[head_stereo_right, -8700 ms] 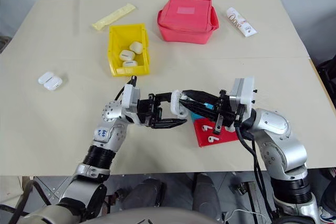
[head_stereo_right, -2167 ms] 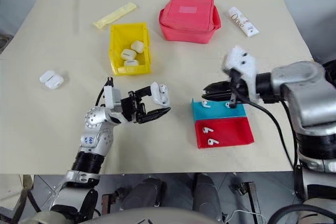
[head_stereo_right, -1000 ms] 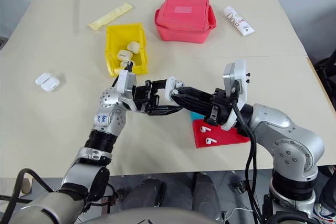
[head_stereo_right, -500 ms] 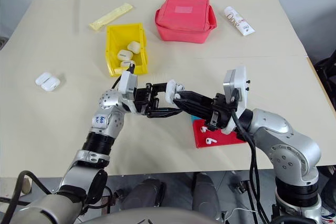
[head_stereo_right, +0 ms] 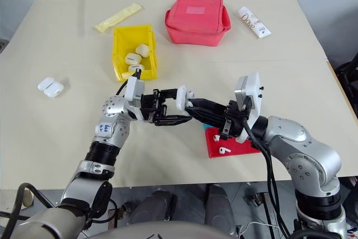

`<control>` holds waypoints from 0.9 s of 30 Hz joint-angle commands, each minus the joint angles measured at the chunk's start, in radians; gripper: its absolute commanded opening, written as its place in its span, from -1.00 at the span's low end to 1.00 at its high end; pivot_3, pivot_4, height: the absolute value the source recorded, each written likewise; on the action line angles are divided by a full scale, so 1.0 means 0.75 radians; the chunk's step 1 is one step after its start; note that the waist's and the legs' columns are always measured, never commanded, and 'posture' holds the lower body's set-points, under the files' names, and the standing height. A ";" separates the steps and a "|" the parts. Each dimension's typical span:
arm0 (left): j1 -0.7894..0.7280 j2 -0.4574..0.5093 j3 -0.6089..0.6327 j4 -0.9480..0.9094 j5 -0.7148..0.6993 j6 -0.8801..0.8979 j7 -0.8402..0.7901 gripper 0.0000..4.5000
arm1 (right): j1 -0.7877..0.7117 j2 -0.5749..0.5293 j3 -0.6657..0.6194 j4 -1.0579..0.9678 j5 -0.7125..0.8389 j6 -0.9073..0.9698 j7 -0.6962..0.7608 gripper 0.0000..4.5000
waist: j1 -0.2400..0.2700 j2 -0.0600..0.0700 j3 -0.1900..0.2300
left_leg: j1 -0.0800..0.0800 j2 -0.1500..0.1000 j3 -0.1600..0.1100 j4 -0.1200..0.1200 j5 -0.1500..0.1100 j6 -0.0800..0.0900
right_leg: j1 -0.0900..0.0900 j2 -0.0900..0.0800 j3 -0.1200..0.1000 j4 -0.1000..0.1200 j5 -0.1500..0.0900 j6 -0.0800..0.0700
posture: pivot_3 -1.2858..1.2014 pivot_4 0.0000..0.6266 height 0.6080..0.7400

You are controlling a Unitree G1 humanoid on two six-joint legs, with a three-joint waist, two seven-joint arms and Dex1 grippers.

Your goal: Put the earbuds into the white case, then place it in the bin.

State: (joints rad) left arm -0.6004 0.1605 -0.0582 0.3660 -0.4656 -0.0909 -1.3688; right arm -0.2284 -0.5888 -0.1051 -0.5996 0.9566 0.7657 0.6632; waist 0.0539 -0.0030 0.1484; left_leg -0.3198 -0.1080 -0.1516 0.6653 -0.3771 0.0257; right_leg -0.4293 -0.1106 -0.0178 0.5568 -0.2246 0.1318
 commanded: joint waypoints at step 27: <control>-0.068 0.031 0.038 0.109 0.060 -0.175 0.010 0.23 | 0.116 -0.383 -0.289 -0.198 0.039 0.121 -0.139 0.04 | 0.012 0.000 0.000 | 0.000 0.000 0.000 0.000 0.000 0.000 | 0.001 -0.001 0.000 -0.002 0.000 0.001 | 0.03 -0.52 1.00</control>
State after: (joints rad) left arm -0.6294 0.1771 -0.0201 0.4525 -0.4416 -0.2132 -1.3765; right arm -0.1367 -0.8557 -0.2771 -0.7049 0.9899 0.8560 0.5879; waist 0.0629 -0.0034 0.1486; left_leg -0.3201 -0.1082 -0.1514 0.6654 -0.3770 0.0260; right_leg -0.4286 -0.1112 -0.0179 0.5554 -0.2244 0.1323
